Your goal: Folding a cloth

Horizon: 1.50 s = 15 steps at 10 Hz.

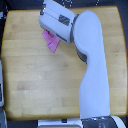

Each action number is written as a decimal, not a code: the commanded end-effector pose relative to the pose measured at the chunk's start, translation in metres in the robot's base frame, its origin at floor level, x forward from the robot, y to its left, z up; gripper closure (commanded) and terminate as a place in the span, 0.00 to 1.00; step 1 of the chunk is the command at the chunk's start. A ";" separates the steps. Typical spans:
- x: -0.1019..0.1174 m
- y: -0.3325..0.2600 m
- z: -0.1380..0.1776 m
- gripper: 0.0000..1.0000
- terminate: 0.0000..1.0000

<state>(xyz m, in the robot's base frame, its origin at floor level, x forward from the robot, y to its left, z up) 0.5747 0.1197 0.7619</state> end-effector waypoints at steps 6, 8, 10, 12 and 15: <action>0.015 0.008 0.008 0.00 0.00; 0.017 0.005 0.010 0.00 0.00; 0.021 0.001 0.021 0.00 0.00; 0.019 -0.013 0.045 0.00 0.00; 0.038 -0.024 0.084 0.00 0.00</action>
<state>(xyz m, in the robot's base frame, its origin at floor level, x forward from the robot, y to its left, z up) 0.5935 0.1149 0.7911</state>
